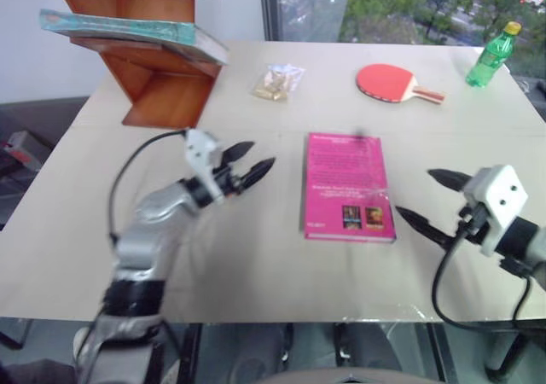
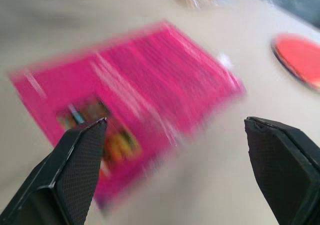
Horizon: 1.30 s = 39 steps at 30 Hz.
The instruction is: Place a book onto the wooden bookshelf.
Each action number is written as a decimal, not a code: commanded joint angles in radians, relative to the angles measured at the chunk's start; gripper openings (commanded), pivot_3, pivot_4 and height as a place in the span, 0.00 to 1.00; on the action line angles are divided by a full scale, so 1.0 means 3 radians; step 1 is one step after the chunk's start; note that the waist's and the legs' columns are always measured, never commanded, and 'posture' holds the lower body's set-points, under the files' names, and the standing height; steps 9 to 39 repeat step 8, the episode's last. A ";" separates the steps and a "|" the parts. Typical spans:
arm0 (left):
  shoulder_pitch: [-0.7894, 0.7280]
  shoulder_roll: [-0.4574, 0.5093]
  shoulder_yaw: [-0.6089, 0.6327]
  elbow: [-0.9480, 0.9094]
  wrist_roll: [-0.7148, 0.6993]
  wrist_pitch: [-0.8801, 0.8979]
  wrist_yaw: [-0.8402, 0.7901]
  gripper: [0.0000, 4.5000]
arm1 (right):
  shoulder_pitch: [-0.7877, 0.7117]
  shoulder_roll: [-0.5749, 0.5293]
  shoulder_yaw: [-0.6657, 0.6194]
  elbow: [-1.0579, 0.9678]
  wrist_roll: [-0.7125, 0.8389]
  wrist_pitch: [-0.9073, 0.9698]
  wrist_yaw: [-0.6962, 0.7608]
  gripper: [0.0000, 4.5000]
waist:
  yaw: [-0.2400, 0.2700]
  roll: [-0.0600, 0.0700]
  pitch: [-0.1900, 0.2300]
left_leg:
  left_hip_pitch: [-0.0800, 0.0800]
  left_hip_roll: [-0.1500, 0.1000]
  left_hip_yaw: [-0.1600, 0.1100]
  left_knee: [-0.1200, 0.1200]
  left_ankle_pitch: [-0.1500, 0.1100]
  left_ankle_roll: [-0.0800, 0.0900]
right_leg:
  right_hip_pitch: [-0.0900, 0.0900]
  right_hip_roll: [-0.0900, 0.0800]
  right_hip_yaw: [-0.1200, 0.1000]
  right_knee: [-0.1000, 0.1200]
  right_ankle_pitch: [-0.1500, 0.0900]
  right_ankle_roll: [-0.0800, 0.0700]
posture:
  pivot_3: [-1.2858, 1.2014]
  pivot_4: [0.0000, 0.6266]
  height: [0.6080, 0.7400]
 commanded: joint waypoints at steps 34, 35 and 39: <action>0.1008 0.0744 0.0844 -0.0389 -0.0127 0.0106 -0.0613 0.99 | 0.0578 -0.0051 -0.0695 0.0071 -0.0171 -0.0259 0.0620 1.00 | 0.0022 0.0008 -0.0003 | 0.0007 0.0005 0.0000 -0.0001 -0.0010 0.0016 | 0.0010 -0.0001 -0.0003 -0.0015 0.0003 -0.0005 | 0.52 0.24 1.00; 0.1008 0.0744 0.0844 -0.0389 -0.0127 0.0106 -0.0613 0.99 | 0.0578 -0.0051 -0.0695 0.0071 -0.0171 -0.0259 0.0620 1.00 | 0.0022 0.0008 -0.0003 | 0.0007 0.0005 0.0000 -0.0001 -0.0010 0.0016 | 0.0010 -0.0001 -0.0003 -0.0015 0.0003 -0.0005 | 0.52 0.24 1.00; 0.1008 0.0744 0.0844 -0.0389 -0.0127 0.0106 -0.0613 0.99 | 0.0578 -0.0051 -0.0695 0.0071 -0.0171 -0.0259 0.0620 1.00 | 0.0022 0.0008 -0.0003 | 0.0007 0.0005 0.0000 -0.0001 -0.0010 0.0016 | 0.0010 -0.0001 -0.0003 -0.0015 0.0003 -0.0005 | 0.52 0.24 1.00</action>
